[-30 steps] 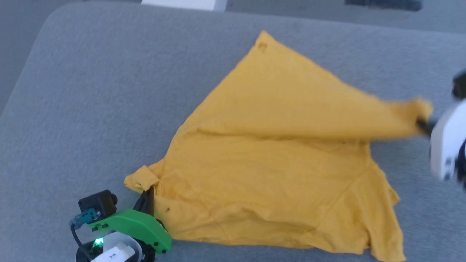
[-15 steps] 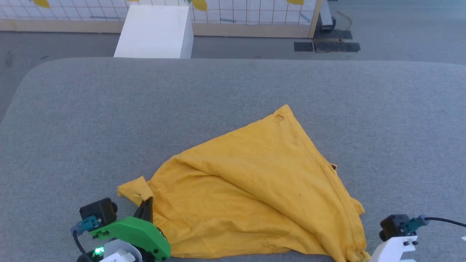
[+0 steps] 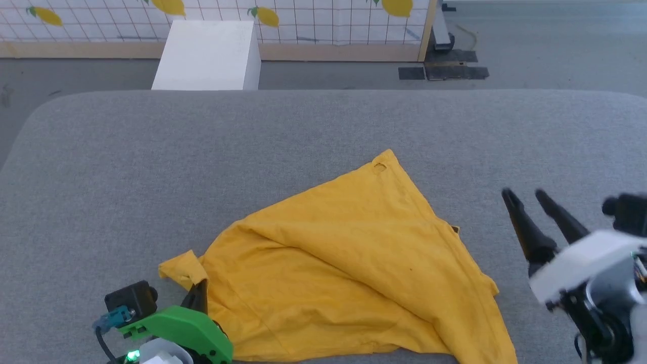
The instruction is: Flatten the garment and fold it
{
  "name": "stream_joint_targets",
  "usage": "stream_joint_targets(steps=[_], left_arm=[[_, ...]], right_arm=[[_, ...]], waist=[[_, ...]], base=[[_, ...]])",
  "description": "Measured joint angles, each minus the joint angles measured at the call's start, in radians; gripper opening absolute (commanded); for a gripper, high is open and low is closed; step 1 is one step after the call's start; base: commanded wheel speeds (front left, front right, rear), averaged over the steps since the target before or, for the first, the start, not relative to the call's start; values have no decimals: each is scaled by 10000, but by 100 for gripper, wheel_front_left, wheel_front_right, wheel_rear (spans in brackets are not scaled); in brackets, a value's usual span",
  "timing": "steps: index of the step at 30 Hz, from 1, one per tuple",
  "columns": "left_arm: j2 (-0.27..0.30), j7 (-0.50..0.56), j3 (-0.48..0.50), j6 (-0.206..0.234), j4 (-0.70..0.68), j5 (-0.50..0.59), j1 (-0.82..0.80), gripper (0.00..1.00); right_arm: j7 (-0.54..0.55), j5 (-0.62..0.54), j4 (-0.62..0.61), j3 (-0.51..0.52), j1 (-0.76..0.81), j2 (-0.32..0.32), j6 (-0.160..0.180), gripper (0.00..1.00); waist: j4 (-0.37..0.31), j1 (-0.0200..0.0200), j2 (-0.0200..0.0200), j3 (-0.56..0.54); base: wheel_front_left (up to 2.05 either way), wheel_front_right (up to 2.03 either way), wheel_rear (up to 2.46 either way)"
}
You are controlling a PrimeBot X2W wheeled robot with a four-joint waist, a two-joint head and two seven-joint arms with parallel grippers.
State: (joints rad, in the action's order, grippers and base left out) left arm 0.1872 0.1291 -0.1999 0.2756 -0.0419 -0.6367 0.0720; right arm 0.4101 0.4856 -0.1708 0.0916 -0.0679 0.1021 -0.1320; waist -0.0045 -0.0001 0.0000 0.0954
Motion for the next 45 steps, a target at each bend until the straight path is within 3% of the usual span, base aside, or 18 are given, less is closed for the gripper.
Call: stream_joint_targets(steps=[7, 17, 23, 32, 34, 35, 40, 45], left_arm=[[-27, -25, -117, 69, -242, 4, -203, 0], [-330, -134, -458, -27, -253, 58, -903, 0], [-564, -341, -654, -215, 31, 56, -1267, 0], [-690, -652, -709, -454, 435, -46, -1693, 0], [-692, -740, -708, -533, 487, -67, -1773, 0], [-692, -784, -706, -573, 512, -71, -1795, 0], [-646, -823, -648, -606, 711, -73, -1855, 0], [-451, -775, -617, -604, 903, -69, -1854, 0]], right_arm=[[-174, -604, 2094, -525, -2926, 238, 0, 100], [3960, -2661, 5231, -3035, -7029, 1413, 2, 100], [5484, -2980, 6144, -4128, -7932, 1789, -2, 100], [6412, -2257, 6450, -5009, -8343, 2203, 2, 100], [6594, -1973, 6381, -5037, -8472, 2320, 0, 14], [6592, -1879, 6357, -5022, -8503, 2360, 0, 0], [6416, -1254, 6111, -5005, -8337, 2464, 0, 0], [5231, -650, 5179, -4456, -7737, 3016, 0, 0]], waist=[[262, 0, 0, 593], [1356, 2, 0, 1824], [1972, 2, 0, 2628], [2594, 1, 0, 3550], [2660, 1, 0, 3660], [2672, 2, 0, 3674], [2613, 2, -1, 3497], [2415, 2, 0, 3032]], base=[[0, 0, 0], [0, 0, 0], [0, 0, 0], [0, 0, 0], [0, 0, 0], [0, 0, 0], [0, 0, 0], [0, 0, 0]])
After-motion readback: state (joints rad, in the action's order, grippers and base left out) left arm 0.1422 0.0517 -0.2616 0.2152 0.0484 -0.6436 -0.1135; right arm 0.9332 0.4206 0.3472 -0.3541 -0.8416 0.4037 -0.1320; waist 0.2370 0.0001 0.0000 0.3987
